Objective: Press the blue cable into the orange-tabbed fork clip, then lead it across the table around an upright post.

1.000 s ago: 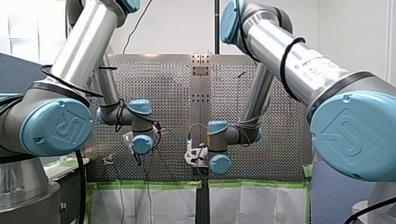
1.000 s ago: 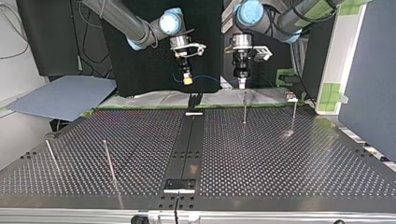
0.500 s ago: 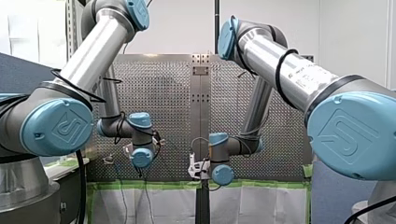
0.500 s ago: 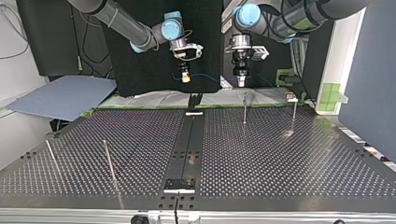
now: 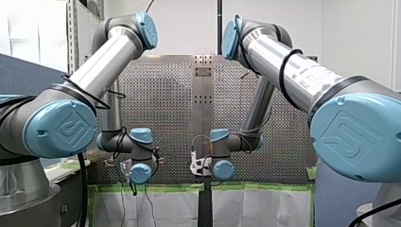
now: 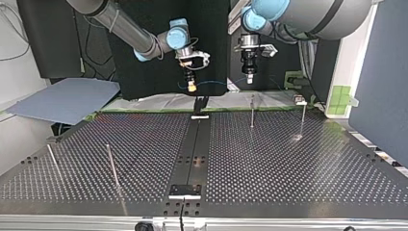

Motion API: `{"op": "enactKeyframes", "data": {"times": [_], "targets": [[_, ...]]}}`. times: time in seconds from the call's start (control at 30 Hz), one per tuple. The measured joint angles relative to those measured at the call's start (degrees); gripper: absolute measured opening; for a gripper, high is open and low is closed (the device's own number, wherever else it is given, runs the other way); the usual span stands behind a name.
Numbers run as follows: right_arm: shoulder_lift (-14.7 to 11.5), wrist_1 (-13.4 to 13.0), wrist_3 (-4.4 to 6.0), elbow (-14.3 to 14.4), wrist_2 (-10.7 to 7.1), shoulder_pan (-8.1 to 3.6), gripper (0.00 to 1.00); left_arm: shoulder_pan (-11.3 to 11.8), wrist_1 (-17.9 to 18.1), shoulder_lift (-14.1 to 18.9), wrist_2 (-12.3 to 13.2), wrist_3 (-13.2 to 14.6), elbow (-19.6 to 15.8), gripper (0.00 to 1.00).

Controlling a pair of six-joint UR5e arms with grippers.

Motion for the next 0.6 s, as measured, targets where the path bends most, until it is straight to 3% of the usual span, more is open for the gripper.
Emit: {"op": "enactKeyframes", "data": {"times": [0.4,0.6], "targets": [[0.0,0.98,-1.5,-0.34,-1.09,-1.64,0.0,1.88,-6.34,-7.02,3.47,1.26,5.34,0.0],[0.02,0.97,-2.32,-0.38,-3.03,-1.69,0.0,3.7,-6.83,-9.83,4.65,1.37,5.54,0.0]]}}
